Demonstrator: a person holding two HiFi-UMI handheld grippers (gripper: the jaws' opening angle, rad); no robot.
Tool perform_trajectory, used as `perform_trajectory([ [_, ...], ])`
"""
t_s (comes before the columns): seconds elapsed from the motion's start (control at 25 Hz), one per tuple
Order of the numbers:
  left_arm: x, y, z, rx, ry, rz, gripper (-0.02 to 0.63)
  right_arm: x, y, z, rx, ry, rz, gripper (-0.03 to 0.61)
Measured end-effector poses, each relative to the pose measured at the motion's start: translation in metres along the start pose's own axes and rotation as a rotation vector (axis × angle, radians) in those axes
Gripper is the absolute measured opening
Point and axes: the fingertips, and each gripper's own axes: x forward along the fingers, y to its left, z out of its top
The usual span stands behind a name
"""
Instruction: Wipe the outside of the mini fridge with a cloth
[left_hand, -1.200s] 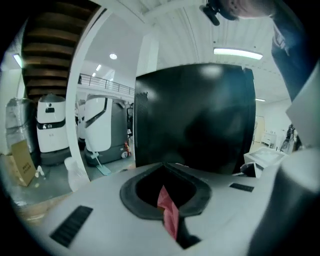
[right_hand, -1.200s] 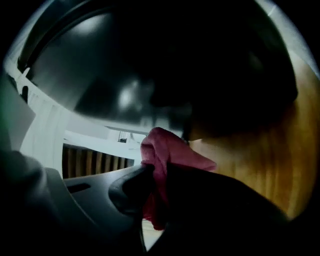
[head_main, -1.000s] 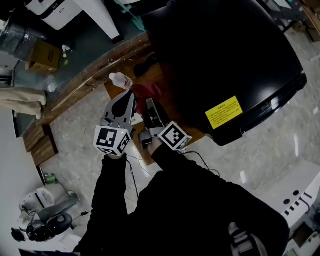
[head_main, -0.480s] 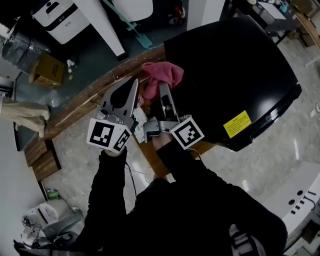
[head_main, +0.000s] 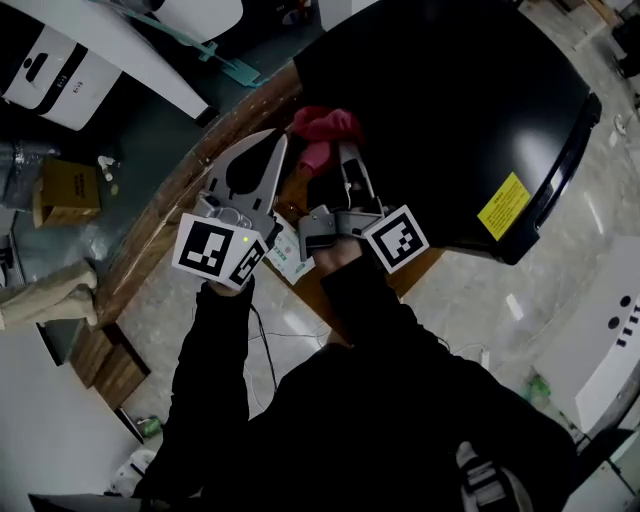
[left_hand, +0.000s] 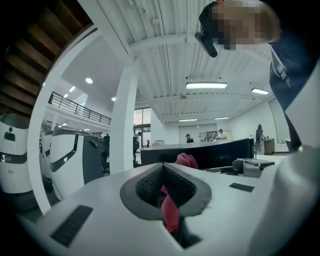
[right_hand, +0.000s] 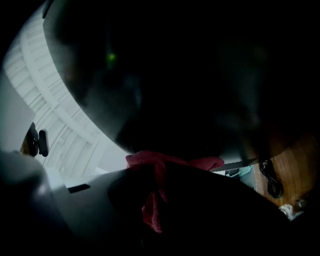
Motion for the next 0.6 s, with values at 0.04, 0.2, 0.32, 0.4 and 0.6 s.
perform_trajectory([
  [0.04,0.004,-0.001,-0.010,-0.006,0.015,-0.017,0.006,-0.002,-0.008,0.000,0.002,-0.010,-0.011,0.064],
  [0.2,0.016,-0.002,-0.053,-0.039,0.076,-0.067,0.006,-0.014,-0.056,-0.002,0.012,-0.039,-0.094,0.064],
  [0.32,0.024,-0.002,-0.092,-0.064,0.131,-0.078,0.006,-0.023,-0.092,-0.003,-0.038,-0.039,-0.142,0.064],
  [0.4,0.030,-0.003,-0.119,-0.073,0.171,-0.075,0.006,-0.029,-0.119,-0.004,-0.056,-0.036,-0.178,0.064],
  [0.6,0.042,-0.010,-0.190,-0.097,0.283,-0.093,0.006,-0.044,-0.181,-0.005,-0.063,-0.033,-0.282,0.064],
])
